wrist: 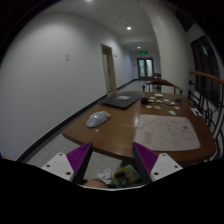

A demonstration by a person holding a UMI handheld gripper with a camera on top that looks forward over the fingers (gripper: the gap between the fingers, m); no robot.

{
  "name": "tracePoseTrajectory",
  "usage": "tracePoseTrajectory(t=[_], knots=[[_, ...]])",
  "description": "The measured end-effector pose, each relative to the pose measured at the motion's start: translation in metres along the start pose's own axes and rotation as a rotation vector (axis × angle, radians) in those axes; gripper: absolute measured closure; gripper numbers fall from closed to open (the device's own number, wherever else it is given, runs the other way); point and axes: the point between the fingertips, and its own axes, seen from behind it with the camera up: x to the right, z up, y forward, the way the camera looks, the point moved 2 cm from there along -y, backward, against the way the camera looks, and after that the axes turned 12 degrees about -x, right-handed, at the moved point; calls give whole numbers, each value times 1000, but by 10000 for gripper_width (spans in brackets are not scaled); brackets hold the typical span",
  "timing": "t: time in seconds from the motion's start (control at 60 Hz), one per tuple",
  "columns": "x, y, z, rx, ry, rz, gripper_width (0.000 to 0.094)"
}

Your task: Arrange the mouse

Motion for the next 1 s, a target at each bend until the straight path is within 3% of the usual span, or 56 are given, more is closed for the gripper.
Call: tracePoseTrajectory(t=[0.2,0.35,0.567,0.617,0.667,0.7,0.833,0.9,1.0], knots=[[-61,80,11,-85,32,94,120],[-70,127,41,-76,0,9,125],[-76,188,80,-156,20,-76,123],[-73,189,82,-167,31,-91,166],[-67,203,90,-173,28,-133,344],[-66,203,90,-173,17,-141,394],[-76,204,91,-193,-36,-71,580],[-83,194,94,-197,-40,-16,601],[-67,144,145,-41,-19,-14,600]])
